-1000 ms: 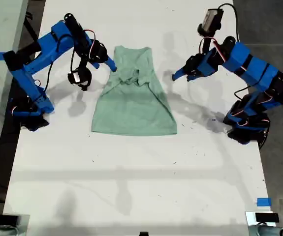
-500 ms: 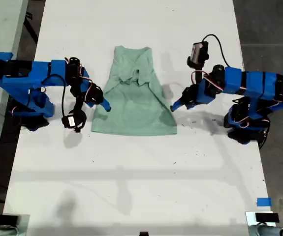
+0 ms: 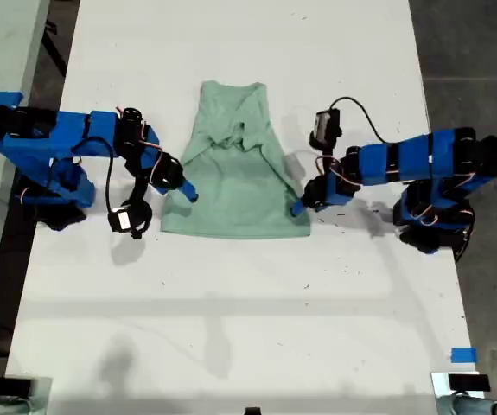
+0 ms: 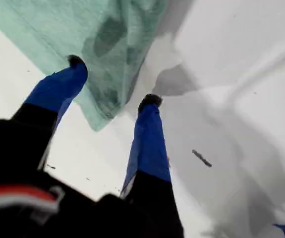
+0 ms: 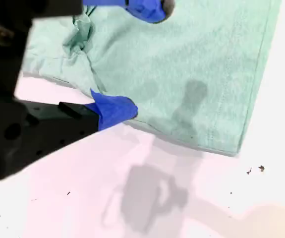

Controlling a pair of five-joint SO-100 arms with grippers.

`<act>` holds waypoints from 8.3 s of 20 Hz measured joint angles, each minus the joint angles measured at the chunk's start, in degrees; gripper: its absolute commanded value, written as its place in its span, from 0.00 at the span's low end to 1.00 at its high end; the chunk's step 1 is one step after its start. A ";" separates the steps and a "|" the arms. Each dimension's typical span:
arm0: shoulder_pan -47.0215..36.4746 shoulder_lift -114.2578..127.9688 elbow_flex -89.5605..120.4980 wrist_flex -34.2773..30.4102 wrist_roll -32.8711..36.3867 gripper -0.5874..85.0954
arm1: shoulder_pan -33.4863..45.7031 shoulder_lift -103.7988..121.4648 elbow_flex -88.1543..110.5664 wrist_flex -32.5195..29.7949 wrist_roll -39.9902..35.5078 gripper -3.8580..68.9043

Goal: Fold tshirt

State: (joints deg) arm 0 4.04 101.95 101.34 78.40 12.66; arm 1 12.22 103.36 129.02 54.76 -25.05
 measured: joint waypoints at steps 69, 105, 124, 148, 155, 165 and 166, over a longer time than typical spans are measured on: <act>-4.92 -8.88 1.76 -0.26 -10.81 0.01 | -8.26 8.96 -25.75 18.54 11.87 0.23; 3.69 -20.57 -36.65 24.43 -3.43 0.33 | -10.37 -9.14 -45.00 21.88 12.74 0.34; 4.31 -44.82 -28.65 -2.20 -2.90 0.31 | -10.81 -52.91 -71.98 22.41 11.43 0.29; 20.39 -42.01 -50.27 8.44 -5.19 0.01 | -26.81 -41.31 -74.53 27.86 13.18 0.03; -1.41 -31.55 -50.27 14.59 10.81 0.01 | -2.99 -21.80 -60.38 29.09 4.04 0.03; -23.47 -40.08 -50.36 1.49 33.31 0.01 | 18.90 -15.38 -47.20 17.84 -8.70 0.03; -24.08 -41.92 -50.36 -0.44 34.63 0.01 | 19.86 -15.38 -46.05 16.70 -9.67 0.03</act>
State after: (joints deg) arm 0 -20.04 60.03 50.98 77.96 47.29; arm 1 32.08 87.98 82.97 71.46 -34.72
